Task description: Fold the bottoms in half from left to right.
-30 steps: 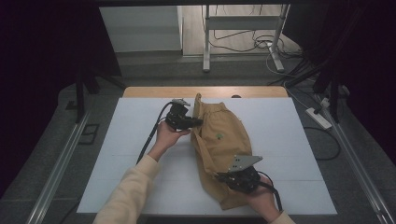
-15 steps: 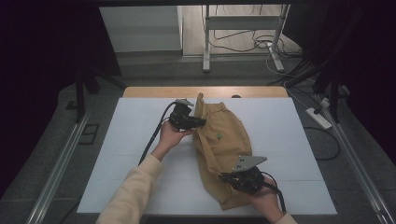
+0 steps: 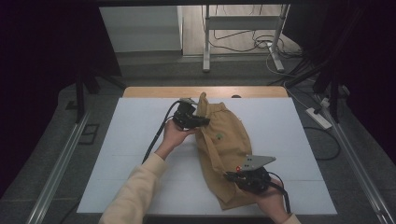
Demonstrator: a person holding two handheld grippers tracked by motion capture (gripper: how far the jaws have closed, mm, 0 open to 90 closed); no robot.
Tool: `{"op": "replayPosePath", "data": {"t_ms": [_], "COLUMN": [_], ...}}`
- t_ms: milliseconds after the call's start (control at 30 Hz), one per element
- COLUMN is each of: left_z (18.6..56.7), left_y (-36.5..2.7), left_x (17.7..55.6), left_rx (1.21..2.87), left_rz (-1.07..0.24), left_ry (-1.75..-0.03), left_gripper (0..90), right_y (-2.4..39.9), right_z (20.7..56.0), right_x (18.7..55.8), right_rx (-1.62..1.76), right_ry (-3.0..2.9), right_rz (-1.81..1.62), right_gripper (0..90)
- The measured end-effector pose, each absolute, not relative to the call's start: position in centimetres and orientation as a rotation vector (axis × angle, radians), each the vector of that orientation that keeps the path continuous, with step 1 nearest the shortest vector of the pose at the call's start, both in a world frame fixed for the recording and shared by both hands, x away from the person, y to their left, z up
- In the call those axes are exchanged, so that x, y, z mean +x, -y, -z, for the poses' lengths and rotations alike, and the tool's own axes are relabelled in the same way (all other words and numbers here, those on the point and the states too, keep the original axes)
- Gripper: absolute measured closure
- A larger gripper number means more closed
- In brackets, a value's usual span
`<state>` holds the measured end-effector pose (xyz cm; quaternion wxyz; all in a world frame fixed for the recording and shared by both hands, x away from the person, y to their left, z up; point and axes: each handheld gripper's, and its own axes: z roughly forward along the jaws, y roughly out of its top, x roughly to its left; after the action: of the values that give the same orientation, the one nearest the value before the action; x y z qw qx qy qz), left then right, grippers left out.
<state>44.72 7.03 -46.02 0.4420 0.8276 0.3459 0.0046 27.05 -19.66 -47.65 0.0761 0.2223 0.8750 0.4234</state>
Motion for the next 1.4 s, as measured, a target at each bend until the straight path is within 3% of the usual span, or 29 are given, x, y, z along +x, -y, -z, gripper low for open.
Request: {"op": "replayPosePath", "data": {"t_ms": [1400], "left_z": [47.0], "left_y": [-2.6], "left_x": [46.0], "left_rx": [2.064], "left_rz": [0.037], "left_ry": [-0.859], "left_gripper": [83.3], "right_y": [22.5], "right_z": [47.6], "right_x": [26.3], "right_rx": [0.742], "right_ry": [-2.585], "right_rz": [-1.279], "right_gripper": [86.5]}}
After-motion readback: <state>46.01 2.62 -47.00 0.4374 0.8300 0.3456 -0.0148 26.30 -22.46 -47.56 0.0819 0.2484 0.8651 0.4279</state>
